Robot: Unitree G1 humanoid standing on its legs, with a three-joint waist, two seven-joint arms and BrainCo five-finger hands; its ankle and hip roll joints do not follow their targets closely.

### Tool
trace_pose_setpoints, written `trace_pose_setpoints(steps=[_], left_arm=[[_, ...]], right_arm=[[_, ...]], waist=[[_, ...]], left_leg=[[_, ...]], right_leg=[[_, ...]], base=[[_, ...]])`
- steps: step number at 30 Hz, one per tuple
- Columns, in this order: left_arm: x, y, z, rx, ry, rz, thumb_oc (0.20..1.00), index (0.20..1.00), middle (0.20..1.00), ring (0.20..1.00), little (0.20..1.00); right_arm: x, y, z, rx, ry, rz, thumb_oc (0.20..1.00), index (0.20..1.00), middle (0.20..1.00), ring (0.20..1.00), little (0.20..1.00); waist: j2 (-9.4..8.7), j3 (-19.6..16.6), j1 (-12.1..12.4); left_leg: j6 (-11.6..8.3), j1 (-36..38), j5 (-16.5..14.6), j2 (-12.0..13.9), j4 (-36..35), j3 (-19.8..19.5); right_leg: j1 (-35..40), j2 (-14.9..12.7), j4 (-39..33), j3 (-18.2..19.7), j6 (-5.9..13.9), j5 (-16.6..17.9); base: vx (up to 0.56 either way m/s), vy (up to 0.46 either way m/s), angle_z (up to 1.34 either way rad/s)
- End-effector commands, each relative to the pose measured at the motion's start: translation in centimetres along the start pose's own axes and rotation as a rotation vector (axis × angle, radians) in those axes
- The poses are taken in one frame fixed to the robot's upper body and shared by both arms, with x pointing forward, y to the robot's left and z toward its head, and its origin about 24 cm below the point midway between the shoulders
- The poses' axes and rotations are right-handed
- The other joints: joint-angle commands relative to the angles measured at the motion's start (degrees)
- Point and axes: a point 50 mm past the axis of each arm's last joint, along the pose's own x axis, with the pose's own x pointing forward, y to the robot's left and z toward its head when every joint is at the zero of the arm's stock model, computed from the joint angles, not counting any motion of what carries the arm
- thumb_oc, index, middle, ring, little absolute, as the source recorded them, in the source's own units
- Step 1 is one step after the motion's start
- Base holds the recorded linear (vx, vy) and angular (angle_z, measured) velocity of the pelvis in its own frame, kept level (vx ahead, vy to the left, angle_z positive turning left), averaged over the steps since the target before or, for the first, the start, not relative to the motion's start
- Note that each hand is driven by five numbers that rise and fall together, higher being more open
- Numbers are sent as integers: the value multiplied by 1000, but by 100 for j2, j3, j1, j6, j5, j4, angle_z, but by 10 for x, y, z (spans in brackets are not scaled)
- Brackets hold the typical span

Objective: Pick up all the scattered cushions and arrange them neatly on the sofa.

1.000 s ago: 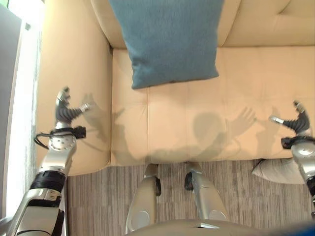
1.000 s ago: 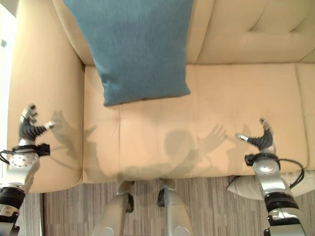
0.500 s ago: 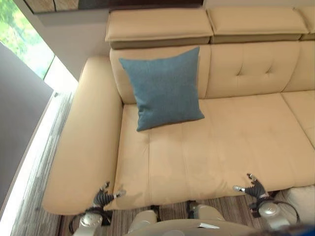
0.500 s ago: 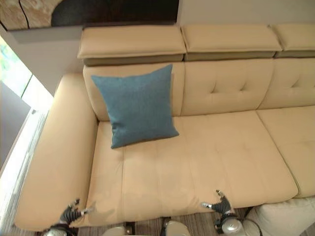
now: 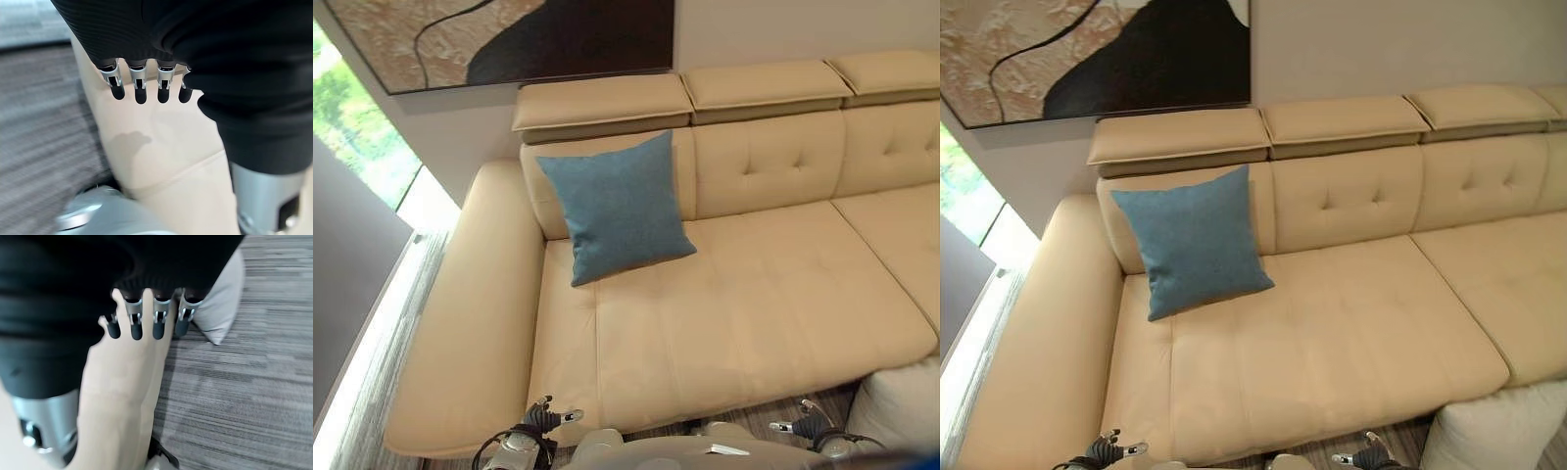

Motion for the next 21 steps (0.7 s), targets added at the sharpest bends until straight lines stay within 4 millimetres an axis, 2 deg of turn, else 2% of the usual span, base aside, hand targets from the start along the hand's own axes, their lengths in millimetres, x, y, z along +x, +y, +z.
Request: trace_pose_setpoints(steps=[1, 2, 3, 7, 10, 11, 12, 13, 15, 18, 21], left_arm=[[2, 15, 19, 0, -67, 23, 1000, 1000, 1000, 1000, 1000], [3, 16, 21, 1, -71, 25, 1000, 1000, 1000, 1000, 1000], [4, 24, 32, -1, -95, 50, 1000, 1000, 1000, 1000, 1000], [4, 35, 34, 5, -90, 76, 1000, 1000, 1000, 1000, 1000], [4, 42, 34, 2, -81, 93, 1000, 1000, 1000, 1000, 1000], [4, 49, 30, -2, -64, 105, 1000, 1000, 1000, 1000, 1000], [4, 49, 30, -2, -63, 105, 1000, 1000, 1000, 1000, 1000], [3, 55, 26, -7, -43, 115, 1000, 1000, 1000, 1000, 1000], [2, 61, 20, 2, -16, 126, 1000, 1000, 1000, 1000, 1000], [0, 70, 12, 0, 15, 140, 1000, 1000, 1000, 1000, 1000], [0, 74, 13, -9, 16, 152, 1000, 1000, 1000, 1000, 1000]], right_arm=[[8, -17, 22, 16, -19, -42, 1000, 1000, 1000, 1000, 1000], [8, -17, 23, 8, -17, -43, 1000, 1000, 1000, 1000, 1000], [9, -17, 27, -10, -17, -39, 1000, 1000, 1000, 1000, 1000], [11, -18, 37, -37, -38, -35, 1000, 1000, 1000, 1000, 1000], [12, -21, 41, -46, -47, -41, 1000, 1000, 1000, 1000, 1000], [12, -21, 39, -58, -41, -37, 1000, 1000, 1000, 1000, 1000], [12, -21, 39, -58, -41, -37, 1000, 1000, 1000, 1000, 1000], [11, -20, 36, -65, -28, -29, 1000, 1000, 1000, 1000, 1000], [12, -19, 35, -75, -16, -25, 1000, 1000, 1000, 1000, 1000], [13, -18, 40, -82, -25, -19, 1000, 1000, 1000, 1000, 1000], [14, -17, 51, -92, -54, -17, 1000, 1000, 1000, 1000, 1000]], waist=[[34, 53, -58], [46, 43, -74], [38, 86, -70], [55, 228, -8], [93, 325, 23], [132, 329, 85], [129, 341, 88], [160, 292, 152], [143, 213, 261], [63, -15, 463], [-48, -139, 648]], left_leg=[[97, 639, -163, -98, -1008, -97], [147, 676, -163, -144, -1119, -80], [264, 668, -64, -309, -1359, -149], [392, 730, 92, -376, -1611, -100], [441, 693, 172, -363, -1636, -37], [503, 591, 256, -361, -1632, 66], [503, 608, 251, -362, -1633, 69], [530, 555, 322, -320, -1689, 114], [554, 501, 371, -307, -1709, 181], [540, 269, 447, -286, -1686, 380], [481, 110, 542, -263, -1708, 648]], right_leg=[[139, -104, 256, 143, 785, -659], [36, -149, 290, 167, 839, -581], [-271, -299, 399, 228, 993, -395], [-567, -426, 691, 159, 1107, -330], [-628, -413, 924, 92, 1105, -445], [-505, -361, 1273, -98, 966, -706], [-502, -364, 1300, -93, 966, -728], [-374, -263, 1709, -128, 864, -997], [-132, -192, 1893, -152, 836, -1260], [325, -123, 1716, -266, 858, -1473], [669, -125, 1141, -365, 898, -1480]], base=[[-190, 262, -65], [-224, 265, -27], [-224, 265, -23], [-199, 188, -50], [-162, 89, -49], [-127, 66, -49], [-205, 100, -44], [-109, 36, -23], [-115, 6, -16], [-103, -54, -33], [-97, -107, -62]])
